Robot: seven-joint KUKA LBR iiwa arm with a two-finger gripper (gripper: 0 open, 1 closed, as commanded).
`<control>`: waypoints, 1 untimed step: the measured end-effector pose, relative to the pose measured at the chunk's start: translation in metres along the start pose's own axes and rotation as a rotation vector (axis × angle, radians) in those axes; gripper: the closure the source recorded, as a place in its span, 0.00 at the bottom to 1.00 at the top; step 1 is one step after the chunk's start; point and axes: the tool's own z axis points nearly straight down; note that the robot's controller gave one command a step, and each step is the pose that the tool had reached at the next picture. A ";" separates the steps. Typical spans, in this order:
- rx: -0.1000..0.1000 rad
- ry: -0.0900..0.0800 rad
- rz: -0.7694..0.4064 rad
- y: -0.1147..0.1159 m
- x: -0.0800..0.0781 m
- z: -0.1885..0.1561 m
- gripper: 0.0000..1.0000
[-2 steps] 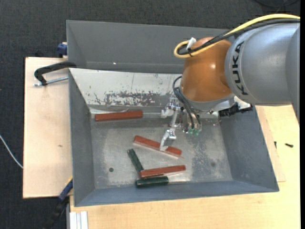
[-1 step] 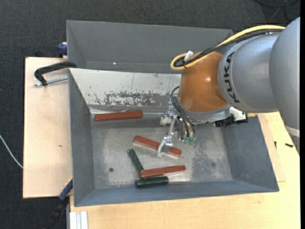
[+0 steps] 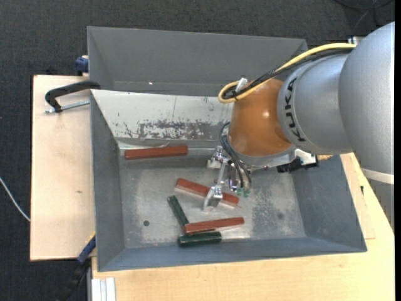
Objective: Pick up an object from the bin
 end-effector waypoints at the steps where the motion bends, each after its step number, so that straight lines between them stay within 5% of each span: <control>1: 0.002 0.011 0.096 0.011 0.014 -0.004 1.00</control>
Offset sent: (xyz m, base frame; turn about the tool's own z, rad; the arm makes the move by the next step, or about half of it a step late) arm 0.0000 0.0000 0.0000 0.0000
